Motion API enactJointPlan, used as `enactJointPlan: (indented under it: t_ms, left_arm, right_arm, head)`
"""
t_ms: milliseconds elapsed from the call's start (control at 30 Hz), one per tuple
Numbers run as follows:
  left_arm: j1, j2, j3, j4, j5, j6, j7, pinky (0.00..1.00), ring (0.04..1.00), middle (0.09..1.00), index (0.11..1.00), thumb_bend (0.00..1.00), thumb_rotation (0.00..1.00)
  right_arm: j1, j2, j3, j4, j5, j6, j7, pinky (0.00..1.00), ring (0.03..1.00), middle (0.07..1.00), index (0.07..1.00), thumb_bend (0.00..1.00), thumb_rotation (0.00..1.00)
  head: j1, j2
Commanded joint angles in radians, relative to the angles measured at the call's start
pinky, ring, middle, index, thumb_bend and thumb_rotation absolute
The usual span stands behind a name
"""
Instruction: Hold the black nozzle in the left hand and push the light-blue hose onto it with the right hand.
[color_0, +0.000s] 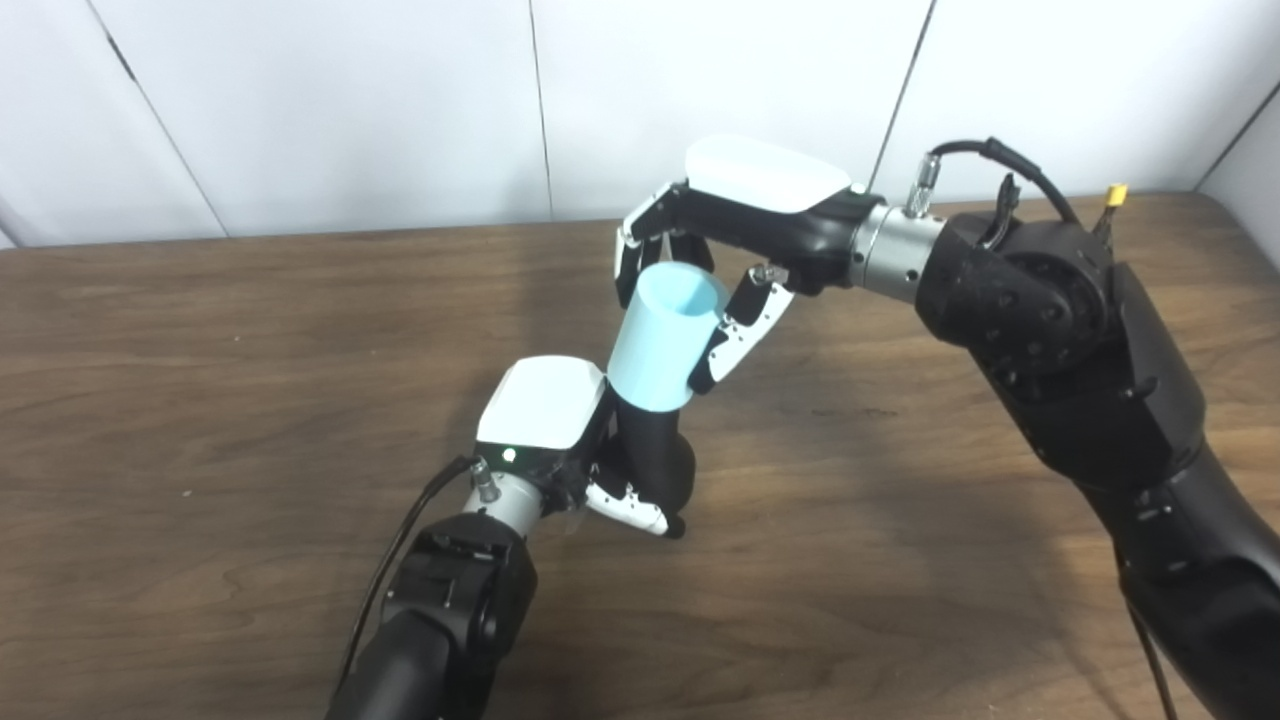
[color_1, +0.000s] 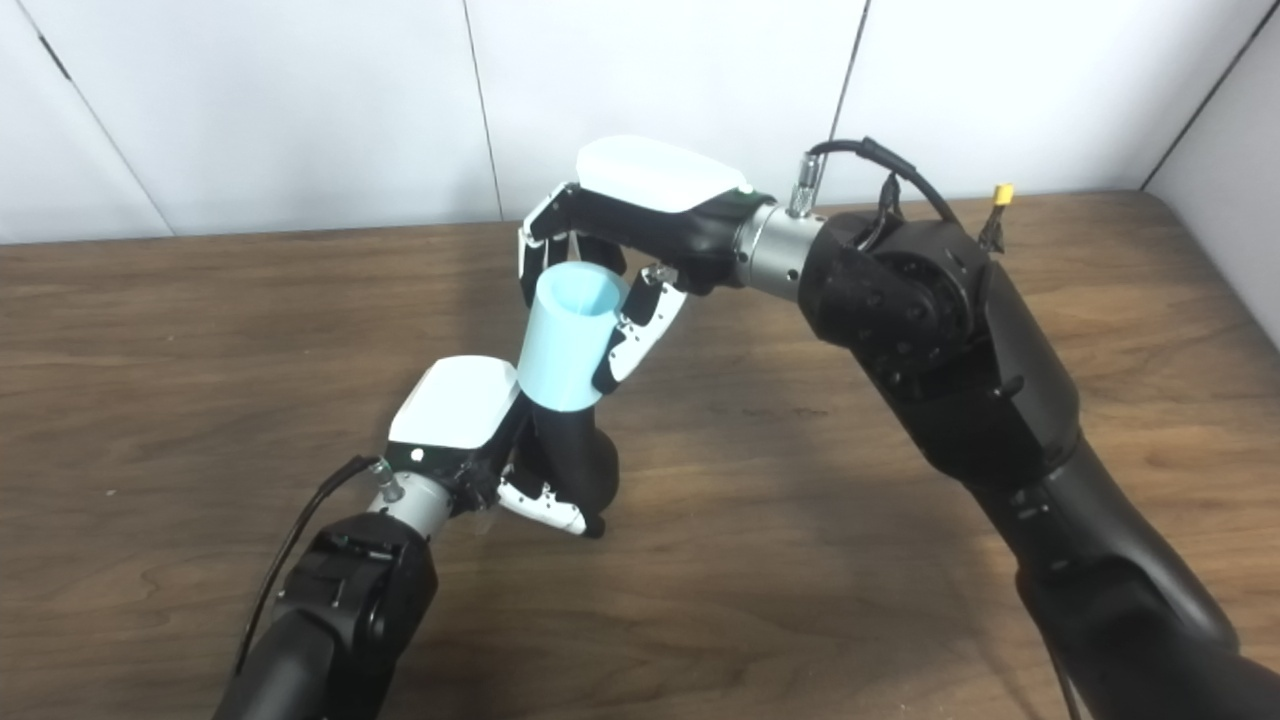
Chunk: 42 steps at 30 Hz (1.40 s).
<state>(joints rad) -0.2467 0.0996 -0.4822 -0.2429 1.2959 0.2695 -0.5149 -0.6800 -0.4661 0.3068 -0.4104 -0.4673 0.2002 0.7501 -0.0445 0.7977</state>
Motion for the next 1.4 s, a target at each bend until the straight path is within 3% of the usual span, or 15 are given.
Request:
enactJointPlan:
  t_ms: [0,467,800,933,1133,1267,1367]
  left_arm:
    - [0.003,-0.010,-0.007,0.005,-0.009,-0.002,-0.026,0.36,0.465,0.475,0.485,0.52,0.00]
    - [0.004,-0.012,-0.008,-0.003,0.001,-0.002,-0.036,0.38,0.480,0.498,0.481,0.52,0.00]
    - [0.003,-0.011,-0.008,-0.005,0.001,-0.006,-0.035,0.36,0.467,0.480,0.484,0.52,0.00]
    - [0.003,-0.011,-0.006,-0.007,-0.003,-0.006,-0.037,0.37,0.473,0.485,0.484,0.52,0.00]
    - [0.002,-0.012,-0.007,-0.010,0.003,-0.005,-0.046,0.38,0.485,0.496,0.481,0.52,0.00]
    - [0.002,-0.014,-0.007,-0.012,0.006,-0.005,-0.043,0.38,0.478,0.492,0.482,0.52,0.00]
    - [0.002,-0.014,-0.006,-0.012,0.003,-0.006,-0.044,0.38,0.480,0.495,0.482,0.52,0.00]
  right_arm:
    - [-0.055,-0.006,-0.021,-0.035,-0.002,0.008,-0.013,0.37,0.385,0.495,0.506,0.52,0.00]
    - [-0.046,-0.010,0.009,-0.013,-0.029,-0.047,-0.020,0.36,0.386,0.514,0.492,0.52,0.00]
    - [-0.046,-0.016,0.012,-0.028,-0.042,-0.022,0.004,0.40,0.403,0.521,0.479,0.52,0.00]
    - [-0.046,-0.016,0.021,-0.018,-0.037,-0.043,0.007,0.38,0.391,0.516,0.487,0.52,0.00]
    - [-0.041,-0.008,0.037,-0.023,-0.039,-0.024,0.020,0.31,0.356,0.478,0.535,0.51,0.00]
    - [-0.043,-0.001,0.055,-0.042,-0.063,0.017,0.043,0.36,0.379,0.508,0.510,0.51,0.00]
    - [-0.041,0.003,0.068,-0.042,-0.074,0.008,0.041,0.36,0.377,0.511,0.508,0.51,0.00]
  head:
    - [-0.001,0.001]
    - [-0.003,0.010]
    - [-0.005,0.016]
    - [-0.006,0.016]
    - [-0.006,0.016]
    - [-0.007,0.023]
    - [-0.006,0.024]
